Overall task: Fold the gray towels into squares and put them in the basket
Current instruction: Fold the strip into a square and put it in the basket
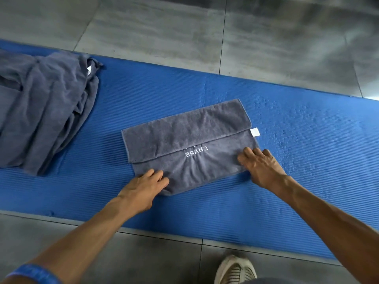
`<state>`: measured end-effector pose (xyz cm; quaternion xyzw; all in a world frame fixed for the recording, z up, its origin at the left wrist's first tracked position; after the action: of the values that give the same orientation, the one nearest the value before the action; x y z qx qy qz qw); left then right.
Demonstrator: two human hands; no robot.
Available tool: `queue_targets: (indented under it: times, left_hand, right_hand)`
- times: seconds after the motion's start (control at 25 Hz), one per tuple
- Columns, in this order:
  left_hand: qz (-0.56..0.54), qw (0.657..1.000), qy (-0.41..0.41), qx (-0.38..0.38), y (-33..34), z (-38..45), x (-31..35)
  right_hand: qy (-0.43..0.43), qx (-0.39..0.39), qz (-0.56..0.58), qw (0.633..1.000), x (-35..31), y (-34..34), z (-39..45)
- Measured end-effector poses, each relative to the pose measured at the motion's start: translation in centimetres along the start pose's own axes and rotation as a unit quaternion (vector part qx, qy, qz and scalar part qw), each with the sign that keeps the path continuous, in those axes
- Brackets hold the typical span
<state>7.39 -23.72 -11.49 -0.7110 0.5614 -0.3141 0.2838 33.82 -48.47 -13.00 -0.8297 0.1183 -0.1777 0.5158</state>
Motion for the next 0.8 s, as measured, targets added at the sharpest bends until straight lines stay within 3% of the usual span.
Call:
queue_targets:
  times: [0.12,0.2,0.36,0.44,0.56,0.68,0.72,0.8]
  left_hand:
    - [-0.006,0.998,-0.057,0.009,0.3,0.1,1.6]
    - [-0.035,0.995,-0.089,0.028,0.7,0.1,2.2]
    - [-0.041,0.991,-0.109,0.06,1.0,0.4,2.8]
    - [-0.099,0.982,-0.135,0.086,0.5,0.5,2.4]
    - [-0.258,0.939,-0.165,0.156,-1.0,0.5,-0.4]
    - [-0.391,0.883,-0.183,0.186,-3.0,0.1,-4.2]
    - [-0.424,0.862,-0.191,0.2,-3.7,-0.1,-5.3]
    - [-0.474,0.824,-0.204,0.233,-5.1,0.0,-7.4]
  right_hand:
    - [0.05,-0.005,0.032,0.998,0.9,0.2,0.2]
    - [0.089,-0.006,0.131,0.987,2.0,-0.3,0.5]
    - [0.166,0.041,0.402,0.9,4.1,-2.4,1.1]
    - [0.184,0.051,0.438,0.879,4.7,-3.4,1.8]
    - [0.187,0.076,0.416,0.887,4.9,-4.1,3.0]
    - [0.244,0.11,0.432,0.861,5.2,-5.2,4.6]
    - [0.267,0.117,0.464,0.836,5.3,-5.7,5.3]
    - [0.292,0.12,0.581,0.75,5.3,-6.7,7.0]
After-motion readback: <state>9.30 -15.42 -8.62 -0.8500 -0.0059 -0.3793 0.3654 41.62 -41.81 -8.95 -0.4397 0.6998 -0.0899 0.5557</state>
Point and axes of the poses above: each hand's wrist, its own z-axis towards the middle knuckle, its own y-axis out of the palm, x = y × z, the point moved 1 cm from there along z, towards the middle knuckle, and after that the axes turned 13 degrees about -x, right-handed, at the moved point
